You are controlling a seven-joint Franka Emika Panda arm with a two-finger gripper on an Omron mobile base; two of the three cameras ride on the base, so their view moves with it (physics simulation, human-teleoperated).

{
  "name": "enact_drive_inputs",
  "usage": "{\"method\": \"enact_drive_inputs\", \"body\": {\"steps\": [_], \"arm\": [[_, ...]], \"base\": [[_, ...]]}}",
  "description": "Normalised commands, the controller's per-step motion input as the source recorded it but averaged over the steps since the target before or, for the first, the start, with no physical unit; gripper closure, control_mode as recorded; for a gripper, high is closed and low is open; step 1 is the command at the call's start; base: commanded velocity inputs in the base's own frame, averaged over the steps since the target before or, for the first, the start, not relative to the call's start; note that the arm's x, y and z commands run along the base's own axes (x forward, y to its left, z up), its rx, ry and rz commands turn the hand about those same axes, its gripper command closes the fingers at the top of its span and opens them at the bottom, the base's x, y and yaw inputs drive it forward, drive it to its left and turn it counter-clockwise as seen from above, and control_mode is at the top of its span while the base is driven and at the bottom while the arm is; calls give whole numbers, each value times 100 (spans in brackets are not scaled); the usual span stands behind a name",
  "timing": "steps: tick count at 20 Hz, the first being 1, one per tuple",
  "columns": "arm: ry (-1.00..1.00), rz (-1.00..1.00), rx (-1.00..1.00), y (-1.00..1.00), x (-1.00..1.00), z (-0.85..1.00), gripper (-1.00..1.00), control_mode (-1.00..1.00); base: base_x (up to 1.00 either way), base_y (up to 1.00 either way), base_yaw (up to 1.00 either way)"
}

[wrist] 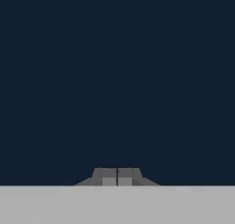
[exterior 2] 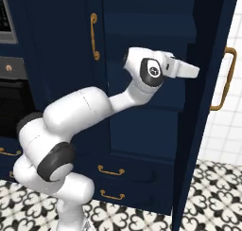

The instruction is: Open the cabinet, pick up the bread from the cabinet and place it in the basket. Then move the basket to the dining counter.

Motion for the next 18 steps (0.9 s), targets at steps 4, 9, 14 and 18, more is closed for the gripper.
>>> {"method": "enact_drive_inputs", "body": {"steps": [4,9,14,18], "arm": [[-2,4,15,97,-81,18,100,-100],[1,23,6,100,-65,57,100,-100],[4,41,20,81,-52,27,100,-100],[-6,43,37,73,-9,0,100,-100]], "base": [[0,0,0],[0,0,0],[0,0,0],[0,0,0]]}}
